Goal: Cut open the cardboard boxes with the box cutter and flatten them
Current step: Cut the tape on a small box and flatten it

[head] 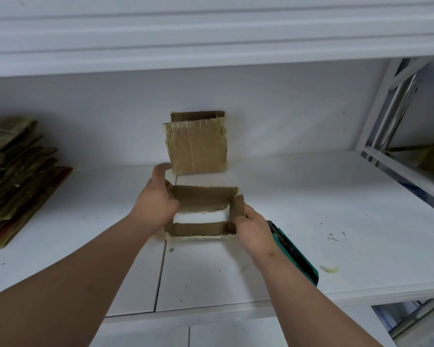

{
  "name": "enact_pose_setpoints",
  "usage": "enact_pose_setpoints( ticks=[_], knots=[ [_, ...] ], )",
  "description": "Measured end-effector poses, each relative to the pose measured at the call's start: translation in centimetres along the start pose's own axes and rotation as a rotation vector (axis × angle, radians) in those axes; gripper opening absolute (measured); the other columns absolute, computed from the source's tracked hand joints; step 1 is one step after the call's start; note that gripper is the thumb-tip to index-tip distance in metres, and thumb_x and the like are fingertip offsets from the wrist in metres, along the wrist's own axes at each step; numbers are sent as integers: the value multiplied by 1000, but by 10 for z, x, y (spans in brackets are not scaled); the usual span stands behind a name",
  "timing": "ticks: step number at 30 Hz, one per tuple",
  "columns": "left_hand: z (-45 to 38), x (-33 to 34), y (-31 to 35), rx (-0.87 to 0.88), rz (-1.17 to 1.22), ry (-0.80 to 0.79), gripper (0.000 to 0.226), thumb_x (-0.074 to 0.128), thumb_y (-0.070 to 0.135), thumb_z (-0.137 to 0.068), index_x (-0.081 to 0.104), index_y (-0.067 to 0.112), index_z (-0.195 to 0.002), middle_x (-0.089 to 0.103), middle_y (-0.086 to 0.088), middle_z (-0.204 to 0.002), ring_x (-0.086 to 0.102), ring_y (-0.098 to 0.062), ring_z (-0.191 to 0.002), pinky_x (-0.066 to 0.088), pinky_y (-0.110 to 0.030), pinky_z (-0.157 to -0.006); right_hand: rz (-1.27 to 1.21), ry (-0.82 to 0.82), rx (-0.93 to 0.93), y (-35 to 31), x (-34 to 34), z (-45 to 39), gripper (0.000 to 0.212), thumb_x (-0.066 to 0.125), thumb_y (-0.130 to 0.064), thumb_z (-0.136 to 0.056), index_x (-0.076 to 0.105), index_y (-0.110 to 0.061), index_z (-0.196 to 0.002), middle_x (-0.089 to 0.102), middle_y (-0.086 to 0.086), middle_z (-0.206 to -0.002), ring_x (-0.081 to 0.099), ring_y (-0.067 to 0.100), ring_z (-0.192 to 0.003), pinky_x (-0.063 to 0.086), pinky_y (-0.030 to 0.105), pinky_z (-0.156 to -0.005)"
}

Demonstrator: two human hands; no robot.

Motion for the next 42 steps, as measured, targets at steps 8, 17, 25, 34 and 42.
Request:
enact_pose_setpoints(
  ticks=[8, 17, 25, 34, 42],
  knots=[
    [-9, -35, -15, -25, 244, 99, 34, 57, -4, -89, 73, 26, -95, 63, 4, -102, 59, -15, -93, 50, -29, -82, 93, 65, -309, -26, -6, 10, 32, 42, -19, -104, 58, -20, -132, 49, -9, -127, 46, 9, -107, 32, 15, -83],
    [18, -16, -56, 254, -522, -220, 35, 68, 14, -84, 69, 25, -118, 50, 7, -125, 56, -17, -116, 39, -18, -94, 654, -178, -514, -12, 41, 30, 34, 47, -9, -93, 63, -19, -122, 33, -6, -159, 43, 19, -135, 33, 27, -110],
    [34, -16, -80, -150, -118, -221, 16, 53, 14, -95, 60, 4, -104, 54, -5, -115, 61, -30, -100, 54, -40, -83, 741, -201, -544, -11, 53, 40, 44, 44, -10, -89, 59, -20, -129, 29, -7, -160, 28, 18, -145, 24, 29, -116],
    [61, 12, -96, -316, -145, -418, 61, 54, 22, -97, 23, 29, -149, 61, -5, -115, 61, -20, -97, 51, -29, -74, 770, -269, -504, 2, 62, 43, 54, 46, -52, -81, 52, -27, -128, 53, -10, -132, 41, 13, -127, 28, 27, -110],
    [45, 18, -110, -165, -589, -374, 54, 48, 23, -94, 36, 31, -145, 31, -6, -135, 49, -23, -115, 50, -33, -95, 624, -58, -422, 1, 44, 30, 47, 39, -13, -99, 42, -22, -145, 34, 0, -147, 40, 21, -128, 36, 28, -109]
  ],
)
Point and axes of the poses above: each hand's wrist, its own z-axis away from the middle knuckle, its own x-axis out of the palm, y = z × x, the point moved 8 cm from there along -z, towards the middle knuckle
